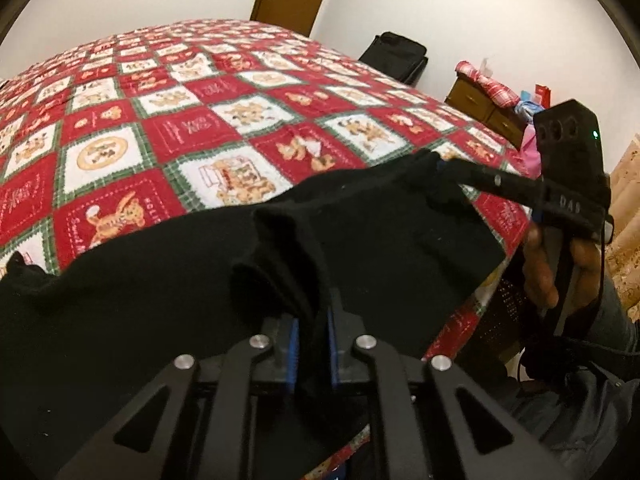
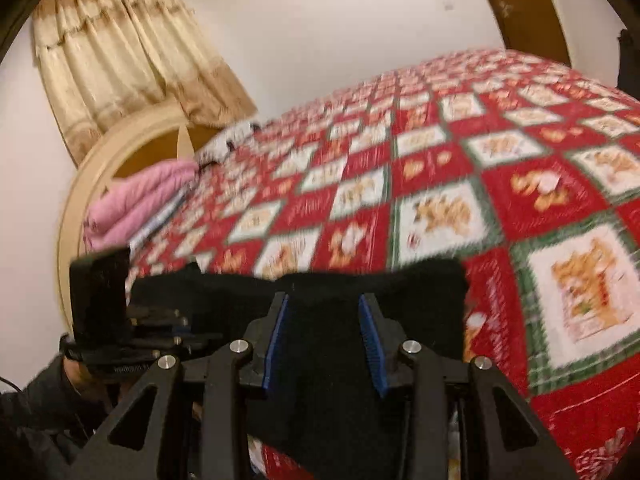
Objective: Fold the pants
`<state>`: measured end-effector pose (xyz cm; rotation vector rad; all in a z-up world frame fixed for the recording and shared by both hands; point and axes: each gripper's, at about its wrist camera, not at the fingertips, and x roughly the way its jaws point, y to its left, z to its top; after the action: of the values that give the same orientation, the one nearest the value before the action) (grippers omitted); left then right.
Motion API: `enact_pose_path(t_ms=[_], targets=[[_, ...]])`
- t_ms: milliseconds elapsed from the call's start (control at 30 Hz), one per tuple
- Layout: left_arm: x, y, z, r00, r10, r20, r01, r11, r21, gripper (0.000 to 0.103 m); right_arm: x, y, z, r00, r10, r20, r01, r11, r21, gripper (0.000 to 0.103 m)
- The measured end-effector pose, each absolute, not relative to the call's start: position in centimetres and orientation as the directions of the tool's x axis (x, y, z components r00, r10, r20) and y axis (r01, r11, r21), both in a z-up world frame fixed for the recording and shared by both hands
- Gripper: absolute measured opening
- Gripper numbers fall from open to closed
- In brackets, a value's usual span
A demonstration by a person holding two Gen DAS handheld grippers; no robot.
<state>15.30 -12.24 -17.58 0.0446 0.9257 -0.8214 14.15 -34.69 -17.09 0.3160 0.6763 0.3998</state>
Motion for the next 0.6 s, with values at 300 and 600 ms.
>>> enact_pose_path(t_ms=[300, 600], targets=[[15.6, -10.6, -17.5, 0.345, -0.587, -0.732, 0.613, 0.732, -0.298, 0.012, 14.3, -33.5, -16.6, 0.632, 0.541, -0.555, -0.338, 0.837, 0.431, 0.038], [16.0, -10.0, -18.5, 0.349, -0.584, -0.733, 0.590, 0.744, -0.313, 0.019, 15.2, -33.4, -19.1, 0.592, 0.468, -0.657, -0.263, 0.882, 0.391, 0.038]])
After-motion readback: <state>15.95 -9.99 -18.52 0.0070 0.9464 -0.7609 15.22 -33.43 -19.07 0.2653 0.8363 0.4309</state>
